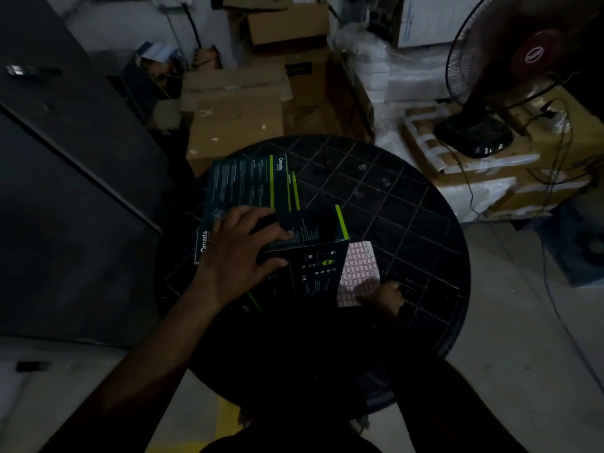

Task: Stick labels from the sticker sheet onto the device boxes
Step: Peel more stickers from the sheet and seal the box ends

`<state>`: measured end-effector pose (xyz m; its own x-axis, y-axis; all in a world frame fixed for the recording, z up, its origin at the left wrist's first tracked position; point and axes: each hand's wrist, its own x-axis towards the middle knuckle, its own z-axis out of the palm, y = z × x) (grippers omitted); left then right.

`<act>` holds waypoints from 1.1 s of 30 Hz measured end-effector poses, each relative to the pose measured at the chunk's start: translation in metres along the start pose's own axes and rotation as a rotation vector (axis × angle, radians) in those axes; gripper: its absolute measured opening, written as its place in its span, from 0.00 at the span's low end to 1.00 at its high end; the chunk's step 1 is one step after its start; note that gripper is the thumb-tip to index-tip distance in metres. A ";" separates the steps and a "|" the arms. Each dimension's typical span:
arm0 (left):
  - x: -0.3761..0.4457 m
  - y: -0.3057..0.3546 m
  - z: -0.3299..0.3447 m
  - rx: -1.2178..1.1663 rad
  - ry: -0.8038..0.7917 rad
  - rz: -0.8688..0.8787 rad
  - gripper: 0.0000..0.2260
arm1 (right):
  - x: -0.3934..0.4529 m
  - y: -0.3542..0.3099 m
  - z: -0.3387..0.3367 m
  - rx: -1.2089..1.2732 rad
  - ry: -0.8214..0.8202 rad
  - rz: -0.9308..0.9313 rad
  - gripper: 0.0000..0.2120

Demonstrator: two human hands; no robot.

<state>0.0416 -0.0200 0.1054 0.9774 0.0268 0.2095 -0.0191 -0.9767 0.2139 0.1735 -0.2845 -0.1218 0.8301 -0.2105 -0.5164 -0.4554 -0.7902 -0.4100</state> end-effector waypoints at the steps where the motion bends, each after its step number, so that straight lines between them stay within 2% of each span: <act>1: 0.000 0.000 0.000 -0.022 0.001 0.002 0.20 | 0.004 0.000 0.000 0.075 -0.006 0.031 0.40; 4: -0.001 -0.001 -0.001 -0.112 0.014 0.011 0.18 | 0.003 -0.002 -0.006 0.299 -0.048 0.069 0.29; 7: -0.002 -0.005 -0.004 -0.226 0.014 -0.009 0.18 | -0.016 -0.021 -0.025 0.407 0.004 -0.024 0.19; 9: 0.000 -0.007 -0.005 -0.318 0.018 -0.038 0.17 | -0.037 -0.040 -0.044 0.475 0.105 -0.200 0.11; 12: 0.000 -0.009 -0.003 -0.403 0.045 -0.033 0.18 | -0.077 -0.068 -0.080 0.586 0.284 -0.523 0.04; 15: -0.001 -0.008 -0.006 -0.580 0.096 -0.094 0.20 | -0.130 -0.093 -0.121 0.574 0.462 -0.841 0.04; 18: 0.000 -0.005 -0.011 -0.769 0.135 -0.138 0.23 | -0.179 -0.108 -0.151 0.441 0.590 -1.075 0.05; 20: 0.002 -0.007 -0.013 -0.934 0.162 -0.193 0.23 | -0.210 -0.114 -0.165 0.563 0.505 -1.137 0.05; 22: 0.003 -0.010 -0.016 -1.118 0.194 -0.257 0.22 | -0.239 -0.121 -0.178 0.797 0.284 -1.123 0.02; 24: 0.004 -0.012 -0.018 -1.173 0.216 -0.294 0.22 | -0.254 -0.127 -0.186 0.935 0.102 -1.072 0.03; 26: 0.005 -0.014 -0.020 -1.253 0.227 -0.316 0.24 | -0.253 -0.129 -0.187 0.980 -0.061 -0.999 0.04; 28: 0.007 -0.017 -0.025 -1.409 0.169 -0.357 0.32 | -0.244 -0.129 -0.180 0.997 -0.231 -0.903 0.07; 29: 0.007 -0.019 -0.027 -1.416 0.133 -0.340 0.35 | -0.239 -0.129 -0.175 0.996 -0.306 -0.851 0.07; 30: 0.006 -0.020 -0.029 -1.363 0.109 -0.324 0.34 | -0.233 -0.128 -0.168 0.973 -0.346 -0.814 0.07; 33: -0.001 -0.017 -0.026 -1.321 0.083 -0.280 0.24 | -0.220 -0.125 -0.150 0.848 -0.321 -0.802 0.05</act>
<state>0.0351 0.0024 0.1267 0.9672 0.2480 0.0541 -0.0547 -0.0045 0.9985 0.0962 -0.2261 0.1557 0.9102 0.4141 -0.0034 -0.0142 0.0229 -0.9996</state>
